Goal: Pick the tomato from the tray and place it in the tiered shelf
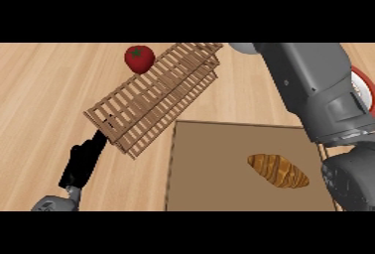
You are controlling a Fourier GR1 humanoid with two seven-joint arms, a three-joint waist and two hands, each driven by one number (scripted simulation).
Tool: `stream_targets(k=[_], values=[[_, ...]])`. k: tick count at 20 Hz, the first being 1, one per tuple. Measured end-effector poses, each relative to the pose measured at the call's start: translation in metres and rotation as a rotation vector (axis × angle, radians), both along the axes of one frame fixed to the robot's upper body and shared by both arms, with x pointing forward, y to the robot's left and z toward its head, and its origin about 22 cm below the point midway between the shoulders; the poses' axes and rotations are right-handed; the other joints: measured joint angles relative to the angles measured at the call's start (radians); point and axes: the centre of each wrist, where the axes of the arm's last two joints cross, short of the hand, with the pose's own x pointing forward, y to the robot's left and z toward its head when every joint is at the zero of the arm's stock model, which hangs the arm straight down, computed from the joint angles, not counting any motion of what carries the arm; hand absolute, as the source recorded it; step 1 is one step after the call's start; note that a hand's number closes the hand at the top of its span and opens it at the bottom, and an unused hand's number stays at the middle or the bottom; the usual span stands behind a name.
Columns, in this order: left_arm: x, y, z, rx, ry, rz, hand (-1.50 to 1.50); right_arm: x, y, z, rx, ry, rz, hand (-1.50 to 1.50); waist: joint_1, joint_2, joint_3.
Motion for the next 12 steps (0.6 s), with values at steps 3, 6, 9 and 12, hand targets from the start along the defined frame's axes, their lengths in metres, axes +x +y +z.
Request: stream_targets(k=[3, 6, 9, 12], values=[[-0.001, 0.003, 0.001, -0.003, 0.004, 0.008, 0.0, 0.006, -0.048, -0.003, 0.0, 0.026, -0.098, -1.5, -0.007, 0.0, -0.001], [-0.003, 0.003, 0.001, 0.0, 0.002, 0.01, 0.0, 0.007, -0.096, -0.006, -0.005, 0.032, -0.14, -1.5, -0.009, 0.001, 0.0], [-0.003, 0.002, 0.001, 0.002, 0.004, 0.013, 0.0, 0.003, -0.14, -0.004, -0.012, 0.013, -0.139, -1.5, -0.01, 0.001, 0.0], [-0.003, 0.0, 0.002, 0.003, 0.011, 0.017, 0.0, -0.003, -0.176, -0.014, -0.038, -0.008, -0.124, -1.5, -0.008, 0.002, 0.0]])
